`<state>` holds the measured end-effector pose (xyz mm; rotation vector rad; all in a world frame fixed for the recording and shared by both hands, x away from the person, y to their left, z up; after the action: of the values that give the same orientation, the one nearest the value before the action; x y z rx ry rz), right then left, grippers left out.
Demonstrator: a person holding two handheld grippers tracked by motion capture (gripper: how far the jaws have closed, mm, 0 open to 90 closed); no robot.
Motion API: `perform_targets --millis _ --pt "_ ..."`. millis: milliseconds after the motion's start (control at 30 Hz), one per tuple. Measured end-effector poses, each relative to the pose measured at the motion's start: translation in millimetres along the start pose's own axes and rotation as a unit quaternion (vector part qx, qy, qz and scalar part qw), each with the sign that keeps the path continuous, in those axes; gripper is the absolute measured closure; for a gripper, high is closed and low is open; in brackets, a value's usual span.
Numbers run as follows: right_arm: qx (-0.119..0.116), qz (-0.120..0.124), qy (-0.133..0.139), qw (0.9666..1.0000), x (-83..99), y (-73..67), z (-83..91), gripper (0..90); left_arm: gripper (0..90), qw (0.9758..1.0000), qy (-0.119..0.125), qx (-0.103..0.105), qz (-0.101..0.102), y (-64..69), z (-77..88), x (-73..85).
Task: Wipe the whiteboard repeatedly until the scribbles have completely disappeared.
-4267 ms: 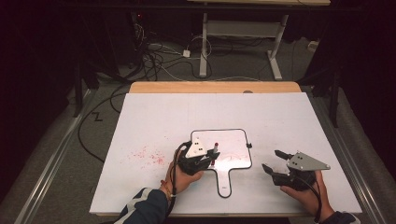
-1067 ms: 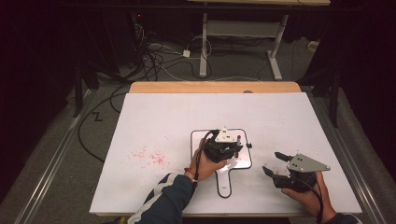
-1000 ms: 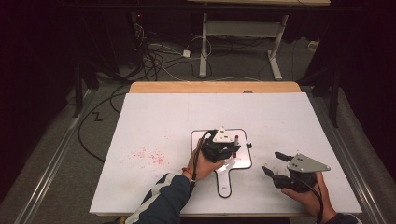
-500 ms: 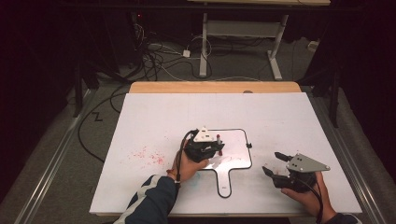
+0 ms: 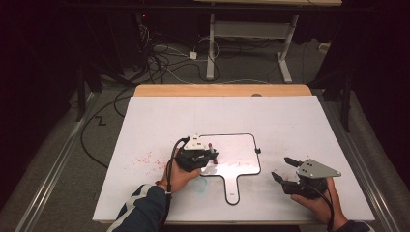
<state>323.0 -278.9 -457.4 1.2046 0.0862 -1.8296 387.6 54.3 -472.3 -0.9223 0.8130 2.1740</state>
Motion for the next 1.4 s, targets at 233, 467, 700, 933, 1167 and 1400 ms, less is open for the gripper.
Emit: perform_targets --millis 233,467,700,933,1167,1400 --pt "0.0 0.0 -0.001 1.0 0.1 0.2 0.0 32.9 78.7 0.9999 0.009 0.003 0.006 -3.7 8.4 6.8" --pt "0.0 0.0 0.0 1.0 -0.9 0.3 -0.7 32.9 78.7 0.9996 0.015 0.017 -0.02 15.6 -14.0 -14.2" --pt "0.0 -0.003 -0.001 1.0 0.9 1.7 0.3 33.0 78.7 0.9973 0.001 0.051 -0.053 49.6 -57.4 -32.6" --pt "0.002 -0.001 0.0 1.0 1.9 2.7 2.1 33.1 78.7 0.9954 -0.013 0.062 -0.072 68.9 -86.2 -43.2" --pt "-0.001 0.0 0.0 1.0 1.4 1.6 1.3 33.1 78.7 0.9954 -0.023 0.066 -0.065 67.5 -90.2 -46.7" --pt "0.001 -0.002 0.0 1.0 1.1 1.8 1.7 33.1 78.8 0.9959 -0.034 0.053 -0.064 56.8 -75.9 -43.2"
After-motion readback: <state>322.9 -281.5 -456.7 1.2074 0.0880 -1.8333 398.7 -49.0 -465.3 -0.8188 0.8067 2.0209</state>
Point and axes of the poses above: each handheld gripper's, and its own axes: z roughly backward along the jaws, x roughly out of its underside, y roughly to its right, the point moved 3 cm from there along -z, roughly forward along the jaws, and after that the axes turned 13 degrees about z, right-handed, at the moved point
